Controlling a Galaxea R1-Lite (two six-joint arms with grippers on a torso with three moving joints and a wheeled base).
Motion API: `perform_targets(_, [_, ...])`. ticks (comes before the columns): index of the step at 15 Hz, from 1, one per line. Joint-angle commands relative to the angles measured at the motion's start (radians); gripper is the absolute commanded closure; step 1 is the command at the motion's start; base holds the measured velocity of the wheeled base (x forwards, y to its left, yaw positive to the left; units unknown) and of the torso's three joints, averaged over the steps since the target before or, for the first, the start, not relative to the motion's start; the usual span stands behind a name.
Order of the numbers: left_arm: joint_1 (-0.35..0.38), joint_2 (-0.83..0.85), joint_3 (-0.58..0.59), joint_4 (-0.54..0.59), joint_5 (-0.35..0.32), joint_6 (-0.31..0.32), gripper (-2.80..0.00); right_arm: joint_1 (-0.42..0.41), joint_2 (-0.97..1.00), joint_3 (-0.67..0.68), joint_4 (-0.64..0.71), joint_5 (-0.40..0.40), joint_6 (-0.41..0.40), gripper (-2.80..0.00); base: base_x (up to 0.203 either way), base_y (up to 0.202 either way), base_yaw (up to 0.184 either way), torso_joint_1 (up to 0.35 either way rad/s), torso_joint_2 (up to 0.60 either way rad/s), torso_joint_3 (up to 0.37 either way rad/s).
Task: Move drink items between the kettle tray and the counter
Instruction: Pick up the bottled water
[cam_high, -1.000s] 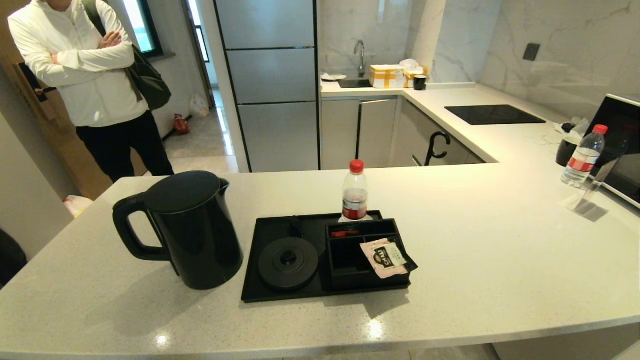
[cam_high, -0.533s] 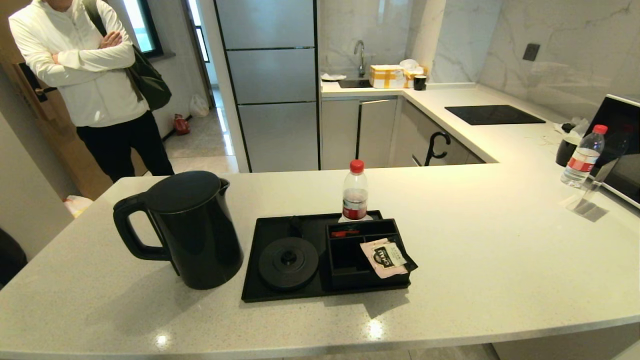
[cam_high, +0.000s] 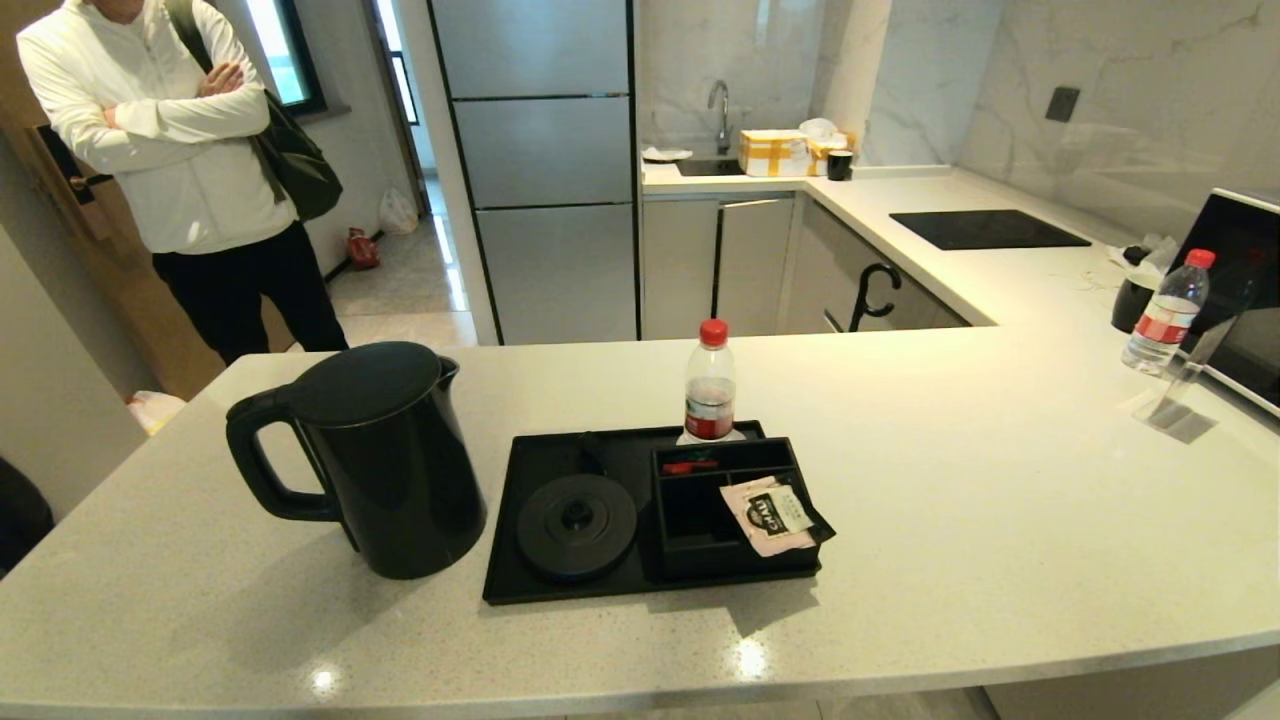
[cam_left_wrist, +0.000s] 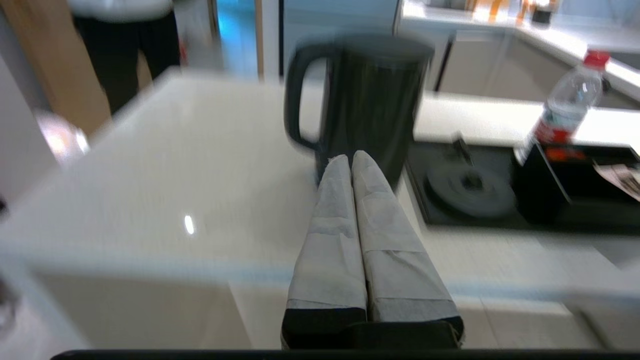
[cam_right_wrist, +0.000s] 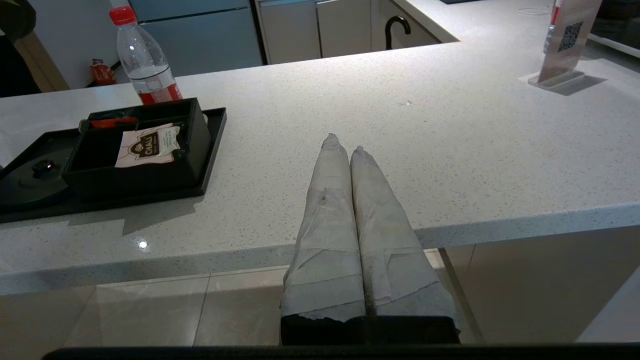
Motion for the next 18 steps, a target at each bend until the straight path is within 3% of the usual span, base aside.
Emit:
perform_targets(1, [0.000, -0.005, 0.115, -0.212, 0.002, 0.034, 0.00, 0.001, 0.002, 0.032, -0.001, 0.000, 0.000, 0.00, 0.000, 0.000, 0.000, 0.000, 0.00, 0.000])
perform_targets(3, [0.000, -0.005, 0.235, -0.421, -0.002, 0.092, 0.00, 0.001, 0.002, 0.032, -0.001, 0.000, 0.000, 0.00, 0.000, 0.000, 0.000, 0.000, 0.00, 0.000])
perform_targets(5, [0.000, -0.005, 0.300, -0.491, -0.006, 0.111, 0.00, 0.001, 0.002, 0.032, -0.001, 0.000, 0.000, 0.00, 0.000, 0.000, 0.000, 0.000, 0.00, 0.000])
perform_targets(11, [0.000, -0.005, 0.345, -0.507, -0.022, 0.100, 0.00, 0.001, 0.002, 0.032, -0.001, 0.000, 0.000, 0.00, 0.000, 0.000, 0.000, 0.000, 0.00, 0.000])
perform_targets(13, [-0.001, -0.005, 0.345, -0.481, -0.053, 0.109, 0.00, 0.001, 0.002, 0.032, -0.001, 0.000, 0.000, 0.00, 0.000, 0.000, 0.000, 0.000, 0.00, 0.000])
perform_targets(18, [-0.001, -0.005, 0.345, -0.378, -0.056, 0.109, 0.00, 0.001, 0.002, 0.032, -0.001, 0.000, 0.000, 0.00, 0.000, 0.000, 0.000, 0.000, 0.00, 0.000])
